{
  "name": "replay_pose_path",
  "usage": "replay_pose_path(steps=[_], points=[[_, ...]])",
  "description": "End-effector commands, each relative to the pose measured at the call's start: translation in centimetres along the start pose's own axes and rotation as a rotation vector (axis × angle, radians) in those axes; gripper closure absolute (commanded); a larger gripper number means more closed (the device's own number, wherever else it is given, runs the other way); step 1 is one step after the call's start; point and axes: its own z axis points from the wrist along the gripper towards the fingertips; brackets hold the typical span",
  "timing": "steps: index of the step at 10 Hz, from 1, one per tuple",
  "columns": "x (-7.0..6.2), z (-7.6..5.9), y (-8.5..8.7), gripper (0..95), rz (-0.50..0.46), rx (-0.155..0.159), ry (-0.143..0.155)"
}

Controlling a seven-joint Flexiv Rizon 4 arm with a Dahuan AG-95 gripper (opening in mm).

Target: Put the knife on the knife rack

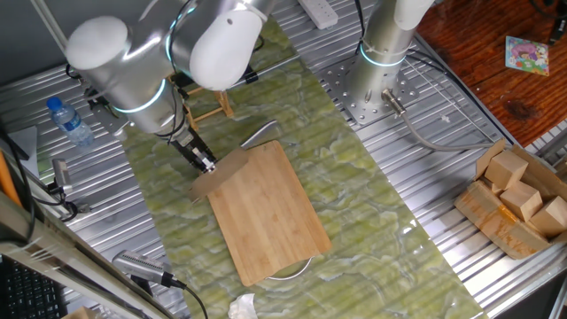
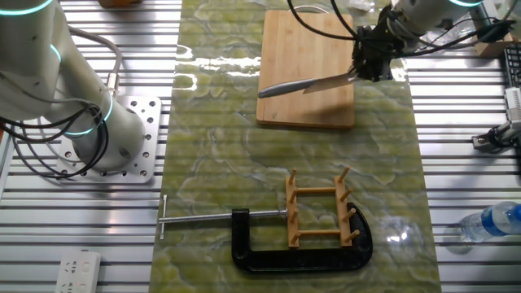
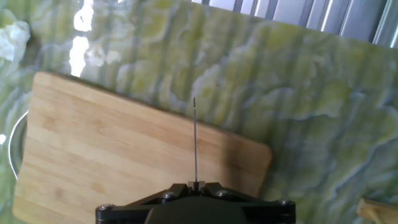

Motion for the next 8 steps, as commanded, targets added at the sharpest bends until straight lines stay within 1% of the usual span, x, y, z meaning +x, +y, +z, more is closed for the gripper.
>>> replay_pose_path(steps=[1, 2, 3, 4, 5, 6, 7, 8], points=[[-0.11, -0.08, 0.05, 95.0, 0.101, -0.003, -0.014], [-0.11, -0.08, 0.05, 95.0, 0.139, -0.002, -0.023], [-0.11, -0.08, 0.05, 95.0, 0.203, 0.003, -0.027], [-0.11, -0.08, 0.05, 95.0, 0.247, 0.012, -0.032], [-0.11, -0.08, 0.05, 95.0, 0.266, 0.03, -0.04], [-0.11, -0.08, 0.05, 95.0, 0.291, 0.036, -0.053], [-0.11, -0.08, 0.05, 95.0, 0.292, 0.046, -0.069], [-0.11, -0.08, 0.05, 95.0, 0.295, 0.045, -0.077]])
